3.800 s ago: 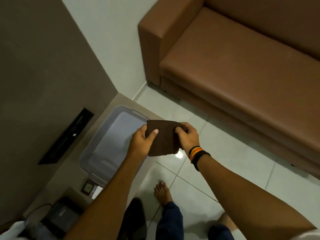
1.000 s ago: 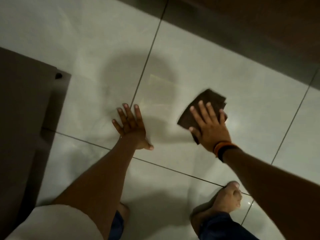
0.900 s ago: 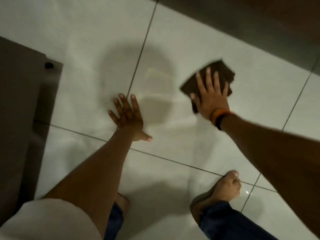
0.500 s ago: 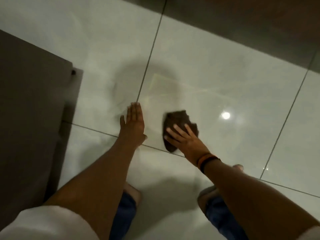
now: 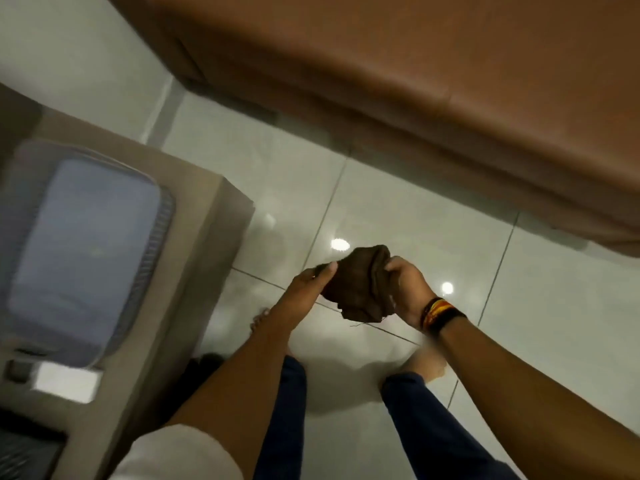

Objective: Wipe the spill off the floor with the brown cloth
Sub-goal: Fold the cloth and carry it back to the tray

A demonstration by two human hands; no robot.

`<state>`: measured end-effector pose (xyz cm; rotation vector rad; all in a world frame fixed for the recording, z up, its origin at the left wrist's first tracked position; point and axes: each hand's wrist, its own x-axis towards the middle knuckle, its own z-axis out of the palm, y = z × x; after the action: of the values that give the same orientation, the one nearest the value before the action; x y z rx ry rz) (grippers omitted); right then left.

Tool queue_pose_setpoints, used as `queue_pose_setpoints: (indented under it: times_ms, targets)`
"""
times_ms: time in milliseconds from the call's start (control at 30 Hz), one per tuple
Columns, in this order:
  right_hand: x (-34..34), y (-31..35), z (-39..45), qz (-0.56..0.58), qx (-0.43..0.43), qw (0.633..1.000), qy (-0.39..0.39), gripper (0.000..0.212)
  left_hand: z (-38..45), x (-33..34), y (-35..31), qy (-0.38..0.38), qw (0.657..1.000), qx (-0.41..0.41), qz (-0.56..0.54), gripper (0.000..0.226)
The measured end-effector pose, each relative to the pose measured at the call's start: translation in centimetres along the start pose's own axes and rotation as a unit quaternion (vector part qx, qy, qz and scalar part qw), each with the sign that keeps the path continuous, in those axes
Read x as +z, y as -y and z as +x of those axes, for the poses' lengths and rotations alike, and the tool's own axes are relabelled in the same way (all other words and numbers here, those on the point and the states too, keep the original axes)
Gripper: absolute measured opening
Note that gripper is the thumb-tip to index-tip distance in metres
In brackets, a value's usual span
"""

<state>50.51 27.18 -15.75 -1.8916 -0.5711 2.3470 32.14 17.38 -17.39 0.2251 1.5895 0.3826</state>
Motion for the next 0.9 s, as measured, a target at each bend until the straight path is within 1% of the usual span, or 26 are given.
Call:
queue_pose_setpoints:
  times_ms: [33,67,100,133,167,200,233,367,400,433,500,567,700,767,833,900]
  targets:
    - [2.0,1.7,-1.9,0.042,0.002,0.999,0.016,0.043,-2.1,-1.0,-1.8,0.012,0.998,0.001,-0.061,0.086]
    - [4.0,3.4,-3.7,0.070,-0.003,0.997,0.039,0.049,-4.1,-2.4,-3.4,0.026,0.992,0.000,-0.122,0.080]
    - [6.0,5.0,-5.3,0.076,-0.014,0.995,0.062,0.062,-6.0,-3.8,-4.8,0.036,0.985,0.006,-0.171,0.072]
    - [8.0,6.5,-6.9,0.056,-0.027,0.995,0.083,0.072,-7.9,-5.4,-5.9,0.043,0.977,0.018,-0.206,0.066]
    - [10.0,7.9,-8.4,0.024,-0.040,0.995,0.093,0.075,-9.8,-7.0,-6.9,0.037,0.971,0.034,-0.232,0.062]
    - [12.1,9.0,-9.8,-0.014,-0.051,0.994,0.092,0.072,-11.6,-8.7,-7.7,0.017,0.967,0.051,-0.249,0.059]
    - [14.1,9.8,-10.9,-0.049,-0.066,0.993,0.080,0.064,-13.3,-10.3,-8.3,-0.007,0.962,0.072,-0.264,0.056]
    - [21.7,10.8,-12.8,-0.181,-0.123,0.976,-0.001,0.017,-17.9,-16.6,-8.0,-0.088,0.935,0.132,-0.316,0.053]
    - [23.7,10.6,-13.0,-0.210,-0.129,0.969,-0.012,0.012,-18.6,-18.1,-7.4,-0.104,0.930,0.139,-0.324,0.051]
    - [25.7,10.2,-13.1,-0.241,-0.135,0.961,-0.022,0.013,-19.2,-19.7,-6.6,-0.125,0.923,0.142,-0.334,0.049]
    - [29.7,8.7,-13.0,-0.289,-0.146,0.945,-0.039,0.028,-19.8,-22.6,-4.6,-0.176,0.909,0.139,-0.352,0.045]
    - [33.5,6.6,-12.4,-0.313,-0.151,0.937,-0.043,0.038,-19.9,-25.8,-2.3,-0.231,0.900,0.131,-0.346,0.047]
    - [40.5,2.1,-9.3,-0.360,-0.127,0.924,-0.007,0.036,-19.2,-32.0,3.2,-0.296,0.890,0.119,-0.327,0.053]
    - [43.6,-0.2,-7.6,-0.394,-0.126,0.910,0.008,0.036,-18.4,-34.6,5.7,-0.332,0.886,0.100,-0.308,0.058]
    - [46.3,-2.6,-5.8,-0.416,-0.120,0.901,0.025,0.036,-17.6,-36.6,7.9,-0.379,0.876,0.074,-0.288,0.061]
    - [48.2,-4.4,-4.5,-0.433,-0.107,0.894,0.040,0.037,-16.8,-38.0,9.7,-0.404,0.869,0.058,-0.278,0.061]
